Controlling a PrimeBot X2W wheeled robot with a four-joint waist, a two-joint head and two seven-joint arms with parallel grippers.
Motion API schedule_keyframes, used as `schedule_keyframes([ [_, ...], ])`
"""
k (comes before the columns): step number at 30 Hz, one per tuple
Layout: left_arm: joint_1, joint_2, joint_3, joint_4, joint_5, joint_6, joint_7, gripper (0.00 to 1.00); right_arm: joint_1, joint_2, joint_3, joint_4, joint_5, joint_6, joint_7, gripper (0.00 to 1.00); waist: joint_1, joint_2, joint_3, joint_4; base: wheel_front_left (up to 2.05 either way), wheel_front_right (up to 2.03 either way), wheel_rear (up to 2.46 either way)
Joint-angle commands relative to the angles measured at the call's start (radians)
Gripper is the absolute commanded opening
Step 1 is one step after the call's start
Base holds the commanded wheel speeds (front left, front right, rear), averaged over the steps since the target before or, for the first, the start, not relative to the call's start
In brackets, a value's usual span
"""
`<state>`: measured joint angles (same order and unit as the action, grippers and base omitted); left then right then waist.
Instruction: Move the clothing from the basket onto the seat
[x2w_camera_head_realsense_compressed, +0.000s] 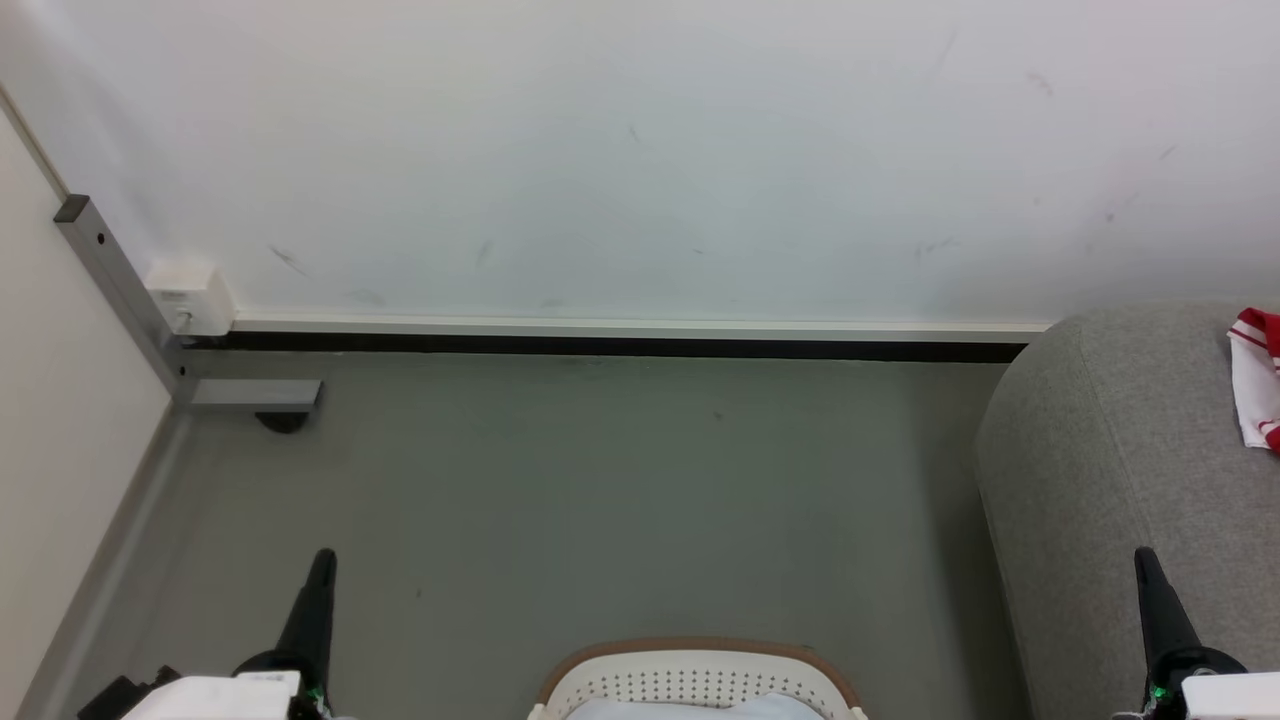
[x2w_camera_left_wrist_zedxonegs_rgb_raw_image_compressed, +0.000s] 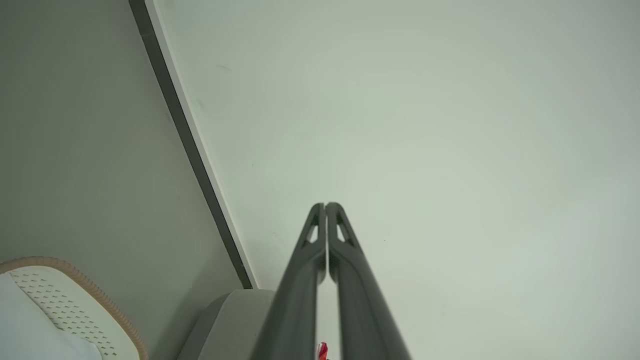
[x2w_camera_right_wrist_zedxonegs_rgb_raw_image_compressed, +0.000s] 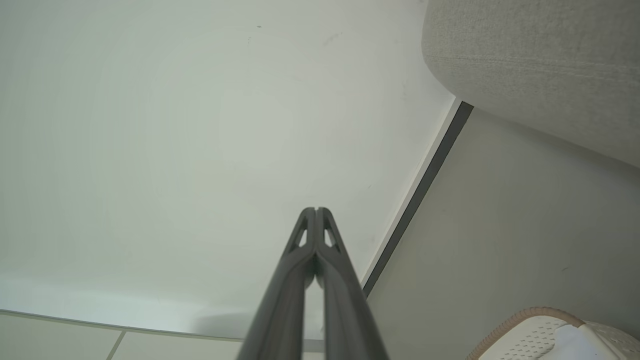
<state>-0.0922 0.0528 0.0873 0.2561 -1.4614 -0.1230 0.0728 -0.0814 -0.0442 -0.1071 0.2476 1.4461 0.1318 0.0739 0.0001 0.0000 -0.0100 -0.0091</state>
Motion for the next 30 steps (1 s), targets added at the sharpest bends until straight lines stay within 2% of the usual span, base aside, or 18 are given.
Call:
schedule_keyframes([
  [1, -0.011, 0.002, 0.006, -0.005, -0.023, -0.006, 0.008, 0.00, -0.019, -0.010, -0.005, -0.007, 0.026, -0.002, 0.007, 0.00, -0.0001, 0.0000, 0.001, 0.001, 0.00, 0.00, 0.00],
  [21, -0.022, -0.002, 0.030, -0.013, -0.159, -0.011, 0.045, 0.00, -0.034, -0.010, -0.010, -0.005, 0.171, -0.002, 0.043, 0.00, -0.0001, 0.0000, 0.013, 0.009, 0.00, 0.00, 0.00],
  [30, -0.021, -0.002, 0.030, -0.013, -0.157, -0.010, 0.046, 0.00, -0.034, -0.010, -0.009, -0.005, 0.167, -0.002, 0.044, 0.00, -0.0001, 0.0000, 0.013, 0.009, 0.00, 0.00, 0.00],
])
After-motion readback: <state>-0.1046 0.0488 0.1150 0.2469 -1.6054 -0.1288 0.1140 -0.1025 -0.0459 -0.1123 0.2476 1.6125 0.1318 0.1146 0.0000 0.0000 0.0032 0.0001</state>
